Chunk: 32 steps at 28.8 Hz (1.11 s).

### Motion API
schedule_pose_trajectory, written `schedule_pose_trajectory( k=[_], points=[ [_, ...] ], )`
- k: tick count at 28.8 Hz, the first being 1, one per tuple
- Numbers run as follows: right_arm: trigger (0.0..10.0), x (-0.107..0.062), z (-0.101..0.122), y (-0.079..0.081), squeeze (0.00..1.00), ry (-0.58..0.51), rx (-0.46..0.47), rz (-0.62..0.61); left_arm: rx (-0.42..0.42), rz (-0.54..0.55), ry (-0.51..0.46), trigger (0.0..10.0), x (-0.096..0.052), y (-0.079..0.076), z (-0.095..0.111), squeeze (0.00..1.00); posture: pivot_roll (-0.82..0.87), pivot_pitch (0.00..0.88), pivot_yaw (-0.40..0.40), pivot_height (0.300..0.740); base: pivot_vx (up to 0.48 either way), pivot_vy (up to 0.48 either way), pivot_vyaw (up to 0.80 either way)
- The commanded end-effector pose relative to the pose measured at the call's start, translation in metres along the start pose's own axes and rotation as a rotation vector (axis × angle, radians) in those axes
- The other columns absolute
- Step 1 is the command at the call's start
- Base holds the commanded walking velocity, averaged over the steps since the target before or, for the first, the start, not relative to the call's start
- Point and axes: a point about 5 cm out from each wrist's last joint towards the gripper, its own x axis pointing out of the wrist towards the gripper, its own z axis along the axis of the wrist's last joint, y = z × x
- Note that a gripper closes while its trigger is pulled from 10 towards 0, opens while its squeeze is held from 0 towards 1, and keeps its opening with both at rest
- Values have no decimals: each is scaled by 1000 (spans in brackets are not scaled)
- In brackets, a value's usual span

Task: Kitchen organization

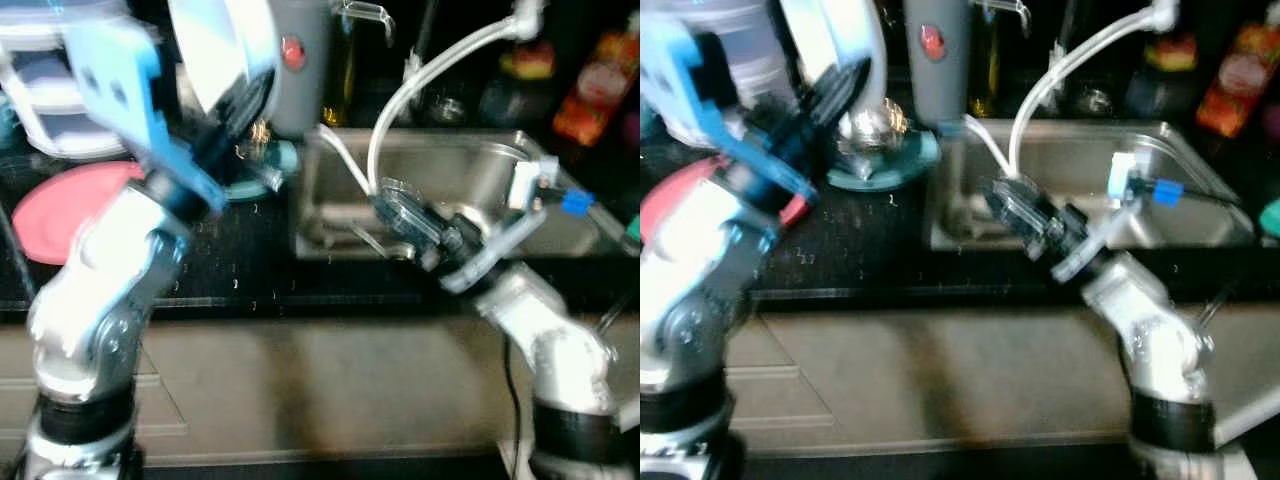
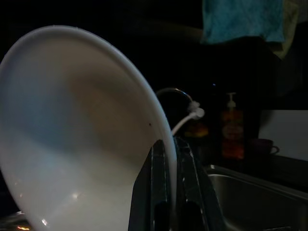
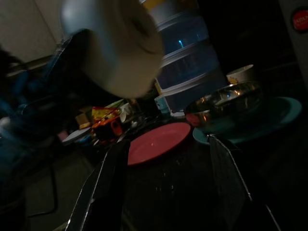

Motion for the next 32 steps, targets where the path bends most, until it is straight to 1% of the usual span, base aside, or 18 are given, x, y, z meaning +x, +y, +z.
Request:
schedule_pose_trajectory(
  k=[1, 3, 5, 8, 14, 15, 16, 17, 19, 20, 22, 23, 24, 25, 28, 30, 31, 32],
  points=[
    [10000, 0, 1, 3, 0, 22, -6, 16, -3, -35, -3, 10000, 0, -3, 2, 0, 127, 0, -7, 740, 0, -371, 0],
    [10000, 0, -1, 2, 0, 32, -14, -2, -10, -57, 7, 10000, 1, -5, -1, 0, 126, 0, -6, 740, 0, -364, 0],
    [10000, 0, -2, 0, 0, 39, -24, -22, -26, -93, 32, 10000, 2, -8, -5, 0, 122, 0, -5, 740, 0, 0, 0],
    [10000, 0, -2, -2, 0, 37, -26, -45, -45, -111, 56, 10000, 3, -6, -10, 0, 118, 0, -5, 740, 0, 0, 0],
    [10000, 0, -1, -6, 0, 46, -44, -84, 10, -156, 137, 10000, 0, 4, -23, 0, 112, 0, -5, 740, 0, 0, 0],
    [10000, -1, 0, -9, 0, 51, -56, -110, 51, -170, 173, 10000, 0, 9, -28, 0, 99, 0, -5, 740, 0, 0, 0],
    [10000, -1, 0, -9, 0, 51, -56, -110, 51, -170, 173, 10000, 0, 9, -28, 0, 99, 0, -5, 740, 0, 0, 0],
    [10000, -2, 0, -10, 0, 54, -63, -122, 74, -178, 191, 10000, 0, 12, -30, 0, 99, 0, -5, 740, 0, 0, 0],
    [10000, -4, 2, -13, 0, 63, -80, -148, 124, -169, 229, 10000, 1, 24, -35, 0, 91, 0, -1, 740, 0, 0, 0],
    [10000, -4, 2, -13, 0, 63, -80, -148, 124, -169, 229, 10000, 1, 24, -35, 0, 91, 0, -1, 740, 0, 0, 0],
    [10000, -8, 2, -13, 0, 74, -88, -161, 166, -156, 260, 10000, 2, 36, -40, 0, 82, 0, 4, 740, 0, 0, 0],
    [10000, -8, 2, -13, 0, 74, -88, -161, 166, -156, 260, 10000, 2, 36, -40, 0, 82, 0, 4, 740, 0, 0, 0],
    [10000, -10, 1, -12, 0, 83, -92, -166, 203, -150, 289, 10000, 3, 45, -45, 0, 76, 0, 6, 740, 0, 0, 0],
    [10000, -11, 1, -11, 0, 87, -92, -169, 223, -157, 312, 10000, 3, 49, -50, 0, 72, 0, 8, 740, 0, 0, 0],
    [10000, -12, 1, -10, 0, 91, -93, -171, 243, -172, 337, 10000, 3, 53, -55, 0, 71, 0, 8, 740, 0, 0, 0],
    [10000, -12, 0, -9, 0, 102, -97, -176, 317, -222, 382, 10000, 5, 56, -66, 0, 61, 0, 10, 740, 0, 0, 0],
    [10000, -12, -1, -9, 0, 109, -98, -178, 398, -275, 426, 10000, 6, 56, -75, 0, 58, 0, 10, 740, 0, 0, 0],
    [10000, -12, -1, -8, 0, 113, -100, -179, 424, -318, 433, 10000, 7, 53, -79, 0, 52, 0, 11, 740, 0, 0, 0]
  ],
)
